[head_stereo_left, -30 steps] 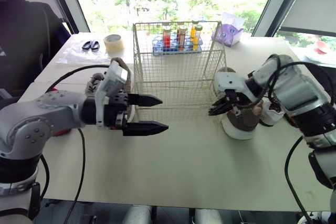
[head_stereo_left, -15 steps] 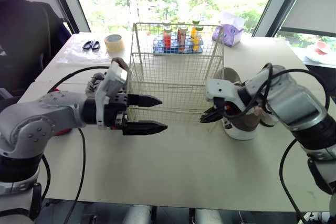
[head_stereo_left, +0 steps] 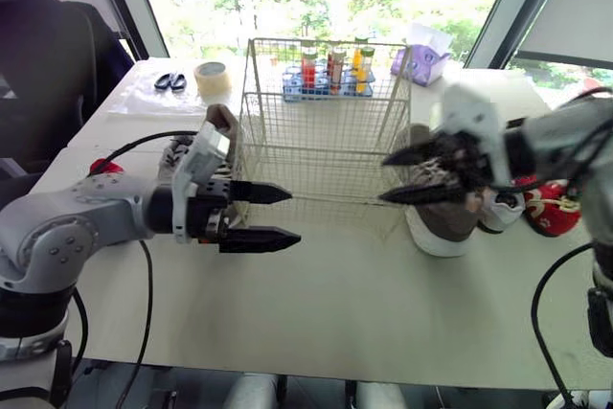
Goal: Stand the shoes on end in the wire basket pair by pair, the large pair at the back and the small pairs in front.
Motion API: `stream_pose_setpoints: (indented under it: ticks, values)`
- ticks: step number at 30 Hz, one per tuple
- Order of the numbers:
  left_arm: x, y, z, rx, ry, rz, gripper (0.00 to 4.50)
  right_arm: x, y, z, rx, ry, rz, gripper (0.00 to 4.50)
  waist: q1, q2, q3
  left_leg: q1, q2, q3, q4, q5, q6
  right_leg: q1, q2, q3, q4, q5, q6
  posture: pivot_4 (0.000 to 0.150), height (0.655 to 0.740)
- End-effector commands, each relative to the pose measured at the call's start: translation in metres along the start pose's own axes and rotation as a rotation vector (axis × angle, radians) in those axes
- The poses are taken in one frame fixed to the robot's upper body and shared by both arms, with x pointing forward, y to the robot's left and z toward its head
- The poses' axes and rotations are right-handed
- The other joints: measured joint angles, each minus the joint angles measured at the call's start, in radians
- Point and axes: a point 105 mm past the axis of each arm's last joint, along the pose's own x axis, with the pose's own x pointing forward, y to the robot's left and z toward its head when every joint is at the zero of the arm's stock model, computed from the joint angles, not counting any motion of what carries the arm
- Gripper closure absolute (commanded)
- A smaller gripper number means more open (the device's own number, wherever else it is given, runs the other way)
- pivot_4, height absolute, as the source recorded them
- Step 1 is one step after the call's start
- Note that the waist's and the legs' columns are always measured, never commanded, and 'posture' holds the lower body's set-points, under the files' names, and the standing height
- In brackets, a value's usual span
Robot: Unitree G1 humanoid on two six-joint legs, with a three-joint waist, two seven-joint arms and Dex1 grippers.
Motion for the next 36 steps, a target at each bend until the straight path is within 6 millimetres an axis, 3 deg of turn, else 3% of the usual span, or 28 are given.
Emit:
stream_pose_setpoints:
  ticks: [1, 3, 5, 10, 14, 17, 19, 21, 25, 36]
  values:
    - [-0.006, -0.008, 0.006, -0.024, -0.018, -0.014, 0.00, -0.031, 0.004, 0.011, 0.076, -0.146, -0.138, 1.62, 0.004, 0.000, 0.000, 0.000, 0.000, 0.000, 0.000, 0.000, 0.000, 0.000, 0.000, 0.000, -0.001, 0.000, 0.000, 0.150, 0.6595]
    - [-0.006, -0.011, 0.003, -0.058, -0.010, -0.028, 0.00, -0.043, 0.003, 0.014, 0.153, -0.263, -0.215, 1.62, -0.001, 0.000, 0.000, 0.000, 0.000, 0.001, 0.000, 0.000, 0.001, 0.000, -0.001, 0.000, 0.000, 0.000, 0.000, 0.150, 0.6595]
    - [-0.006, -0.011, 0.004, -0.080, -0.015, -0.023, 0.00, -0.048, 0.000, 0.000, 0.217, -0.271, -0.301, 1.62, -0.003, 0.000, 0.000, 0.001, 0.000, 0.001, 0.000, 0.000, 0.001, 0.000, 0.000, 0.001, 0.000, 0.000, 0.000, 0.150, 0.6595]
    - [-0.001, -0.017, -0.001, -0.092, -0.022, -0.003, 0.00, -0.061, 0.000, -0.050, 0.274, -0.273, -0.594, 0.03, 0.009, -0.001, -0.001, 0.001, 0.000, 0.000, 0.000, 0.000, 0.001, 0.002, 0.000, 0.001, 0.000, 0.000, 0.000, 0.150, 0.6595]
    - [0.002, -0.019, -0.015, 0.003, 0.077, 0.048, 0.00, -0.066, -0.021, -0.073, 0.381, -0.348, -0.785, 0.03, 0.002, 0.000, -0.001, 0.002, 0.000, 0.004, 0.000, 0.000, 0.000, 0.000, 0.000, 0.004, 0.001, 0.000, -0.001, 0.150, 0.6595]
    - [0.008, -0.025, -0.012, 0.008, -0.017, 0.070, 0.00, -0.057, -0.011, -0.103, 0.439, -0.291, -0.876, 0.03, 0.001, 0.001, -0.001, 0.003, 0.000, 0.004, 0.000, 0.001, 0.000, 0.001, 0.000, 0.004, 0.001, -0.001, -0.004, 0.150, 0.6595]
    - [0.014, -0.016, -0.014, 0.049, -0.071, 0.175, 0.00, -0.051, 0.003, -0.120, 0.451, -0.239, -0.924, 0.03, 0.013, 0.000, -0.002, 0.003, 0.001, 0.002, -0.001, 0.000, 0.000, 0.002, 0.001, 0.003, 0.001, -0.001, -0.004, 0.150, 0.6595]
    - [0.023, -0.012, -0.023, 0.135, -0.070, 0.238, 0.00, -0.057, 0.005, -0.129, 0.496, -0.265, -1.021, 0.03, 0.017, 0.001, -0.002, 0.002, 0.000, 0.003, -0.001, 0.000, 0.000, 0.000, 0.001, 0.004, 0.001, -0.001, -0.004, 0.150, 0.6595]
    - [0.040, -0.019, -0.032, 0.024, -0.200, 0.226, 0.00, -0.047, 0.016, -0.143, 0.536, -0.256, -1.059, 0.03, 0.019, 0.005, -0.004, 0.003, -0.001, 0.006, 0.001, 0.001, 0.001, 0.002, 0.001, 0.007, 0.001, -0.001, -0.004, 0.150, 0.6595]
    - [0.047, -0.022, -0.049, 0.029, -0.128, 0.180, 0.00, -0.003, 0.017, -0.164, 0.605, -0.274, -1.011, 0.03, 0.015, 0.006, -0.005, 0.004, 0.001, 0.005, 0.001, 0.001, 0.001, 0.001, 0.003, 0.005, 0.004, -0.002, -0.005, 0.150, 0.6595]
